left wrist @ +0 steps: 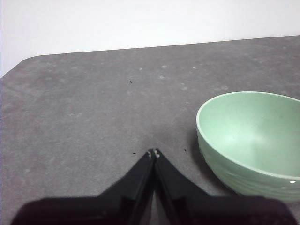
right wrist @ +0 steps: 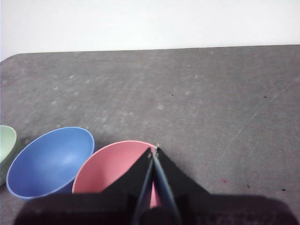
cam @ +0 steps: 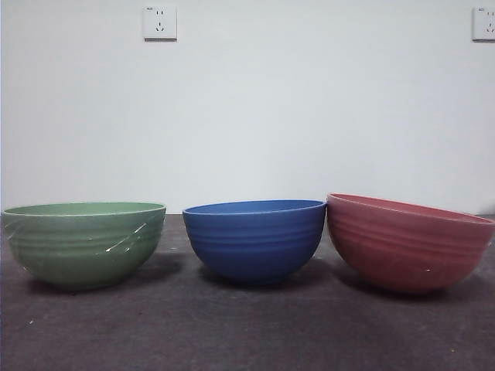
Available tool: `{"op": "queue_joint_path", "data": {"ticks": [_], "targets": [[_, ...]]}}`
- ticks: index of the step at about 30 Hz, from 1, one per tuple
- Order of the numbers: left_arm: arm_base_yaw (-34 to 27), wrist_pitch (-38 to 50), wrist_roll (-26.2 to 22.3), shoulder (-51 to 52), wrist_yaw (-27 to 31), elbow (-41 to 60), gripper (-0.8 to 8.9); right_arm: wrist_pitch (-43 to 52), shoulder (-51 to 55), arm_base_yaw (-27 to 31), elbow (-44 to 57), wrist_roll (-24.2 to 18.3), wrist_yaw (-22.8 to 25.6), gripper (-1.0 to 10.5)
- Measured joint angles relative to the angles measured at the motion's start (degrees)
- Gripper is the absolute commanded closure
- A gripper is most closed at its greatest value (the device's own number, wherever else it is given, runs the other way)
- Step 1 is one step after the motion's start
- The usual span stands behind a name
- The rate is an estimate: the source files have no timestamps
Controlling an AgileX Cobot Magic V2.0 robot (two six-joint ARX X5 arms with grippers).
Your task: Pick up the green bowl on the top,put the green bowl on the left,pick up the red bowl in the middle,put the red bowl on the right
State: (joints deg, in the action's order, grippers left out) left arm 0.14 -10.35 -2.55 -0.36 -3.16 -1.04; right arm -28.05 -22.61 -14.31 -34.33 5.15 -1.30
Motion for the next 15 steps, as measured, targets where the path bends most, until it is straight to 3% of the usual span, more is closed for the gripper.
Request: {"op": "queue_joint_path", "data": {"ticks": [9,15], "targets": [[0.0,0.0,0.0,0.0,0.0,0.0,8.17,-0.5,0.3,0.0,0.0,-0.6,0.0,9.5],[0.0,0.0,0.0,0.0,0.0,0.0,8.17,-2.8,10.3,3.0,4.4,-2.8,2.7,9.5]]}}
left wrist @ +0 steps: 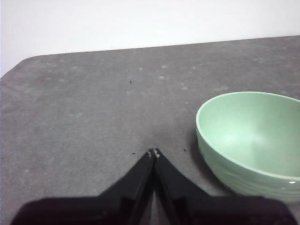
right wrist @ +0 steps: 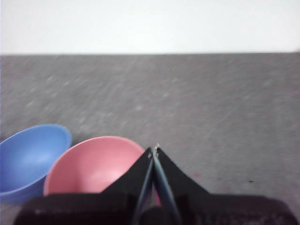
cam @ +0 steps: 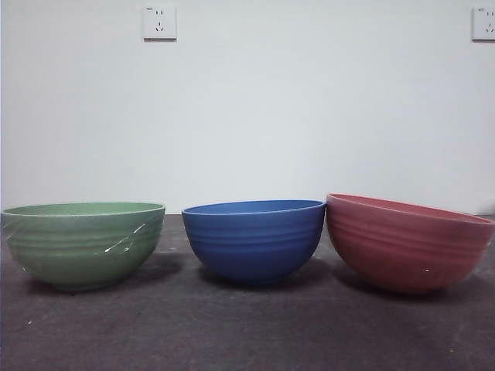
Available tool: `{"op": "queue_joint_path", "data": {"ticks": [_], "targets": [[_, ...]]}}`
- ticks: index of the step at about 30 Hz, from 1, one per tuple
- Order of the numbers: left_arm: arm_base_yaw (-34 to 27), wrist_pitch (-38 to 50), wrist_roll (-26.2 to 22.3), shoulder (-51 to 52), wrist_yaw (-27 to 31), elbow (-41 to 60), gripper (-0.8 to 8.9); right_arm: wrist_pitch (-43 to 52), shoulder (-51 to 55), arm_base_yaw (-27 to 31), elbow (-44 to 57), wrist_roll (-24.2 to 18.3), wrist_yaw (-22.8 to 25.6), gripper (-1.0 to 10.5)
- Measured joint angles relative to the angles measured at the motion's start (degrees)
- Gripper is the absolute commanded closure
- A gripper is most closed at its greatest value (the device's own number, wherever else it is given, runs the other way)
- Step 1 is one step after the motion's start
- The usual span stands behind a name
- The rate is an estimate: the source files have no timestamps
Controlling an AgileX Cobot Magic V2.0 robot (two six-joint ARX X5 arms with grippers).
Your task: Pick up the green bowl on the top,put the green bowl on the left,pick up the red bowl in the middle,put the red bowl on the right
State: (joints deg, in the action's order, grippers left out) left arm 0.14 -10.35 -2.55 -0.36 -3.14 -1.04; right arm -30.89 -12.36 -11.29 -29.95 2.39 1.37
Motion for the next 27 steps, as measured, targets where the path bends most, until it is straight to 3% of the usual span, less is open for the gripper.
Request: {"op": "queue_joint_path", "data": {"ticks": [4,11,23,27], "targets": [[0.0,0.0,0.0,0.0,0.0,0.0,8.17,6.6,5.9,4.5,9.0,-0.1,-3.9,9.5],[0.0,0.0,0.0,0.0,0.0,0.0,8.17,15.6,9.4,5.6,22.4,-0.2,-6.8,9.5],[0.0,0.0,0.0,0.0,0.0,0.0,8.17,16.8,12.1,5.6,27.5,-0.5,-7.0,9.5],[0.0,0.0,0.0,0.0,0.0,0.0,8.17,16.8,11.8,5.6,27.5,2.5,-7.0,9.5]]}}
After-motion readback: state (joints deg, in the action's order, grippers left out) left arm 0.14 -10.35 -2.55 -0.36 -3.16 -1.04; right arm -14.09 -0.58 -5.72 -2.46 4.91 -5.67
